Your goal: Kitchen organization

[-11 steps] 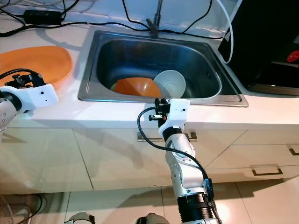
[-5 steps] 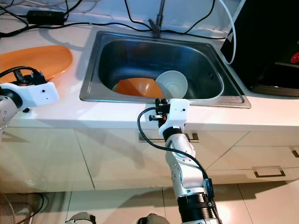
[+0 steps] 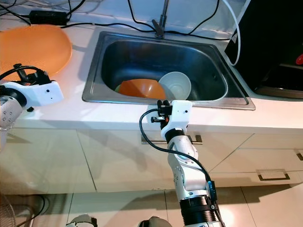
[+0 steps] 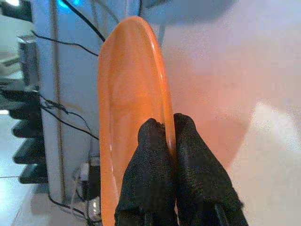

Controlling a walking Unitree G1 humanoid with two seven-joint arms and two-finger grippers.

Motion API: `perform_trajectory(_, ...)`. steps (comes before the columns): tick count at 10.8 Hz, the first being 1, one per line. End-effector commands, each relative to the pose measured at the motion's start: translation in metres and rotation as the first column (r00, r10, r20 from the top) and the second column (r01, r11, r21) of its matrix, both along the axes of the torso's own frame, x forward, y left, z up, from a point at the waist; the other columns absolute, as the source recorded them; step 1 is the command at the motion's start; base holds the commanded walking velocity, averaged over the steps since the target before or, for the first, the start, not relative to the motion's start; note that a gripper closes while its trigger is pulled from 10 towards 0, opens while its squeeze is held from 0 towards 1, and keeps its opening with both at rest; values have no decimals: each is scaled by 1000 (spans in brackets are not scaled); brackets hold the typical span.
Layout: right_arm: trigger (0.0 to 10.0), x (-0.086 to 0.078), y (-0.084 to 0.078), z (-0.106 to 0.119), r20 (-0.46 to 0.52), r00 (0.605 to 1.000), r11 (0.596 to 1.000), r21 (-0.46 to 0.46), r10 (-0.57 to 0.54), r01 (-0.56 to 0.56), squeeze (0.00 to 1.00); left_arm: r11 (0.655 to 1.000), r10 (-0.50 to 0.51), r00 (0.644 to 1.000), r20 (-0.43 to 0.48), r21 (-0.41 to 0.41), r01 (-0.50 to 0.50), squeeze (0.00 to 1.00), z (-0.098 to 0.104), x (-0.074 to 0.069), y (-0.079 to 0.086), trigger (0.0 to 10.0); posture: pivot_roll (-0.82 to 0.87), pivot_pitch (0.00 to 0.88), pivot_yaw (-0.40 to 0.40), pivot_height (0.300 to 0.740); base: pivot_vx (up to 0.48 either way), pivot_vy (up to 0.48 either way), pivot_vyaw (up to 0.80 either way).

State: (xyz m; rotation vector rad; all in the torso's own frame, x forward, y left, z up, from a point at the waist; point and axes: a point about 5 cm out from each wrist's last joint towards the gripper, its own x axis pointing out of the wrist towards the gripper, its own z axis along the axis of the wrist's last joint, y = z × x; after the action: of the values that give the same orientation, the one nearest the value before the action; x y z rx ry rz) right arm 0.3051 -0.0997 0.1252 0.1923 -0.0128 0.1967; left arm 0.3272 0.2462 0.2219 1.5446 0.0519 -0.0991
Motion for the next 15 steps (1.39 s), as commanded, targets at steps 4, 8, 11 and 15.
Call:
perform_trajectory(4, 10000, 4, -6, 7, 2, 1000, 1000, 0, -21, 21, 0, 955, -289, 939, 187, -20, 297, 0, 13, 3, -62, 10000, 5, 86, -150, 719, 0, 0, 0)
perform_trajectory(8, 10000, 9, -3, 49, 108, 994, 999, 42, -16, 12, 0, 897, -413, 888, 200, -81, 435, 0, 0, -3, -103, 10000, -1, 81, -155, 719, 0, 0, 0)
perform_trajectory(11, 10000, 9, 1, 95, 211, 978, 997, 73, -7, -9, 0, 884, -434, 878, 199, -93, 458, 0, -2, -3, -113, 10000, -1, 81, -155, 719, 0, 0, 0)
perform_trajectory(15, 10000, 16, 7, 91, 126, 991, 990, 125, 46, -61, 145, 869, -458, 866, 203, -106, 484, 0, -4, -4, -120, 10000, -17, 77, -157, 719, 0, 0, 0)
